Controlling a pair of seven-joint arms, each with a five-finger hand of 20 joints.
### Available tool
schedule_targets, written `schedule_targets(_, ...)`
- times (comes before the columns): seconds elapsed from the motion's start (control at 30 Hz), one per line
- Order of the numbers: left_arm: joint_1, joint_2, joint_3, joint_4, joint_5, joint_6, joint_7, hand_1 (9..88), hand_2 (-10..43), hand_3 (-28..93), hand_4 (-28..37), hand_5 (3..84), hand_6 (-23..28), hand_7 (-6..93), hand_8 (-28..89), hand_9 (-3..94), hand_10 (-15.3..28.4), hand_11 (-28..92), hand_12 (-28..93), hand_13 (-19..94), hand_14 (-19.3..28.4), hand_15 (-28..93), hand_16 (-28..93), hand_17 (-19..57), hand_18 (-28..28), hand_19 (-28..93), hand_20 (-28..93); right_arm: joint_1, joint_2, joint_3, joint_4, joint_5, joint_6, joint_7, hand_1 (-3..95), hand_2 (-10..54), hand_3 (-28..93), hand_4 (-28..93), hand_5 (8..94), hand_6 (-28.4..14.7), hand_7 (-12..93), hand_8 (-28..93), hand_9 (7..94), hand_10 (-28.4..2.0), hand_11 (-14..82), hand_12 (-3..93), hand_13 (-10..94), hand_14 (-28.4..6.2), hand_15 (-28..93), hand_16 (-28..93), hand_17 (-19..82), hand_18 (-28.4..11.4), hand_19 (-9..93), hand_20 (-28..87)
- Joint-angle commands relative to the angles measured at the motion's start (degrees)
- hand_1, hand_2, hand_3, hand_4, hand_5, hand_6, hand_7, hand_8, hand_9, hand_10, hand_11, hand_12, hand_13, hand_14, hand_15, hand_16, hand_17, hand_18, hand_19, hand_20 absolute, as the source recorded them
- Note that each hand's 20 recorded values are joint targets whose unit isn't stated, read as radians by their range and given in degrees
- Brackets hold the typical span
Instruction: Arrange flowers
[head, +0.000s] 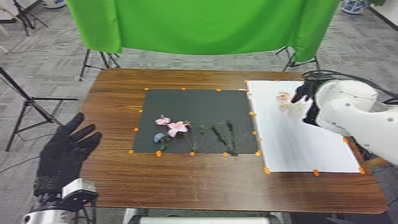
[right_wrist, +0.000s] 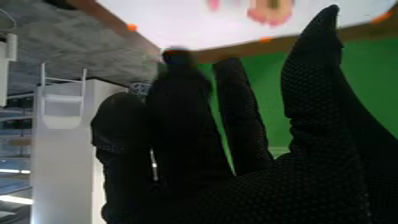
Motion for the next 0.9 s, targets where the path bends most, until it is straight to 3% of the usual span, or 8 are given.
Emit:
schedule_targets(0.03,0.1,-0.64,-0.09,-0.11,0.31,-0.38,-0.45,27.8,6.6,64,-23.4,36.8,9.1,10.7,-8,32.1,18.8,29,12,22,25.7,57,-12,-8.8,23.4,47,10,1.1,-3.4,-3.8,-1.3,-6.2,-0.3,3.4,32.7,-1.2,79,-23,48.1,-2.4,18,-12,58.6,-18.2,35.9,18.7,70,-7.5,86,14,52,-17.4,93,39)
schedule_targets(0.07,0.3,-0.50,0.03,-0.18,0.04,-0.19,0.07,27.8,6.6,64,-23.4,36.8,9.1,10.8,-8,32.1,18.8,29,12,22,25.7,57,-12,-8.8,23.4,47,10,2.0,-3.7,-5.4,-1.4,-7.7,0.0,3.5,32.3,-1.0,79,-23,48.1,-2.4,18,-12,60.0,-18.1,36.1,18.5,72,-7.5,86,14,53,-17.5,93,40)
schedule_targets(0.17,-0.2,-0.43,0.06,0.04,0.33,-0.58,-0.47,27.9,6.6,64,-23.5,36.8,9.1,10.8,-8,32.1,18.8,29,12,22,25.7,57,-12,-8.8,23.4,47,10,0.4,-4.5,-2.9,-1.3,-4.8,-2.9,4.1,31.9,-0.9,78,-22,48.1,-2.3,17,-12,63.4,-17.7,37.3,18.7,73,-7.3,85,14,56,-17.2,93,41)
schedule_targets(0.23,-0.3,-0.51,0.40,0.14,0.03,-0.50,-0.03,27.9,6.6,64,-23.5,36.8,9.1,10.9,-8,32.1,18.8,30,12,22,25.7,58,-12,-8.8,23.4,47,10,0.1,-5.6,-2.4,-0.2,-3.2,-3.1,4.9,31.6,-0.9,78,-22,47.8,-2.1,17,-11,64.1,-17.8,37.8,18.9,74,-7.3,85,15,56,-17.0,93,42)
schedule_targets(0.6,-1.1,-1.61,0.43,0.67,1.29,-1.28,-1.00,28.1,6.7,64,-23.2,36.8,9.2,10.9,-8,32.2,18.8,30,11,22,25.7,58,-12,-8.8,23.4,47,10,-1.1,-9.5,-0.2,5.0,-0.2,-5.3,5.7,31.5,-0.6,78,-21,46.0,-1.1,15,-11,67.9,-17.2,41.1,19.8,76,-7.0,85,17,59,-17.1,93,45)
schedule_targets(0.67,-1.6,-1.96,0.31,0.76,1.83,-1.62,-1.85,28.1,6.7,64,-23.2,36.9,9.2,10.9,-8,32.2,18.9,30,11,22,25.7,58,-12,-8.8,23.4,47,10,-0.8,-9.5,-0.7,5.3,0.2,-4.7,6.0,31.5,-0.6,78,-21,45.9,-1.2,15,-11,67.9,-17.1,41.2,19.7,77,-7.1,85,17,59,-17.1,93,45)
schedule_targets(0.87,-1.5,-1.92,0.37,0.91,1.90,-1.68,-1.59,28.2,6.7,64,-23.1,36.9,9.2,10.9,-8,32.3,18.9,30,11,22,25.7,58,-12,-8.8,23.4,47,10,-0.3,-9.3,-1.6,5.2,-0.2,-3.6,5.9,31.5,-0.5,78,-21,45.3,-1.5,14,-11,67.9,-17.2,41.1,19.6,76,-7.5,84,17,59,-17.0,93,44)
schedule_targets(0.9,-1.6,-2.44,0.28,0.92,2.24,-1.96,-2.18,28.2,6.7,64,-23.1,36.8,9.2,11.0,-8,32.3,18.9,30,11,22,25.7,58,-12,-8.8,23.4,47,10,-0.1,-9.4,-1.9,5.4,-0.4,-3.5,6.0,31.5,-0.5,78,-21,45.0,-1.6,14,-11,68.0,-17.2,41.0,19.5,76,-7.5,84,17,59,-16.9,93,44)
